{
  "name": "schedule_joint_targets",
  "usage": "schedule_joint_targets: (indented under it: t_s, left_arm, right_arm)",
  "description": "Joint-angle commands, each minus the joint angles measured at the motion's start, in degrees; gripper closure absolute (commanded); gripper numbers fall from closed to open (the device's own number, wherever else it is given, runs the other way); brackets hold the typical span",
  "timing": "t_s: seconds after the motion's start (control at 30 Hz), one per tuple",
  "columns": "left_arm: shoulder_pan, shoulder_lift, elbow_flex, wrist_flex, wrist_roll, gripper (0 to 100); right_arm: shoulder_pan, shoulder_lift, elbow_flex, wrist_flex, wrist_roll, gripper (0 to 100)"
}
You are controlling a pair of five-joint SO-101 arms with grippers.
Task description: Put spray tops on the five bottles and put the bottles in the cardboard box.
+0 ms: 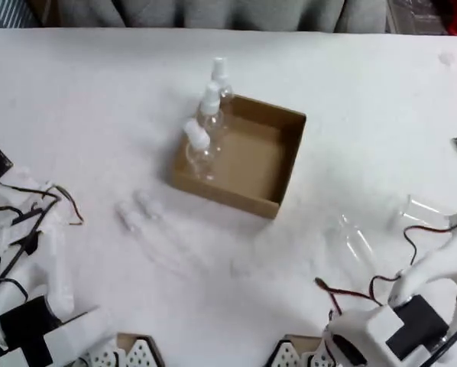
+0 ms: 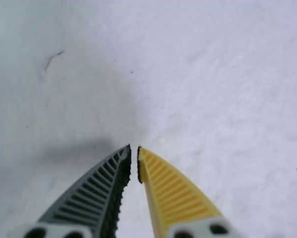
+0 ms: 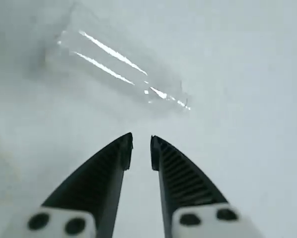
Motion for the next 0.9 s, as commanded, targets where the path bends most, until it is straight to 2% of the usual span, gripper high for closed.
schedule_joint_targets:
  t_s: [0.0,0.13,0.27,0.43,0.53,0.63,0.7,0.87]
  left_arm:
    - [0.7,0.5,-2.6,-1.4,-0.8,98]
    - [0.7,0.5,-2.6,-1.4,-0.8,98]
    - [0.7,0.5,-2.6,-1.4,-0.8,98]
    - [0.7,0.5,-2.6,-1.1,-0.8,98]
    - [0.7,0.5,-2.6,-1.1,-0.8,98]
    - [0.7,0.5,-2.6,-1.1,-0.8,98]
    - [0.7,0.5,-2.6,-1.1,-0.9,98]
    - [0.7,0.5,-2.6,-1.1,-0.9,98]
  right_arm:
    - [4.7,-2.9,-2.8,0.2,-11.9,98.1]
    - [8.8,-2.9,-2.5,0.4,-21.0,97.7]
    - [9.0,-2.9,-2.5,3.0,-36.3,95.4]
    - [5.1,-3.5,-2.9,8.4,-65.5,77.6]
    - [1.5,-2.9,-2.9,6.2,-83.3,69.2]
    - [-2.4,-2.9,-2.5,3.9,-97.1,64.1]
    - [-4.5,-2.9,-2.8,3.3,-102.3,62.3]
    - [-8.1,-2.5,-2.1,-4.4,-106.6,62.2]
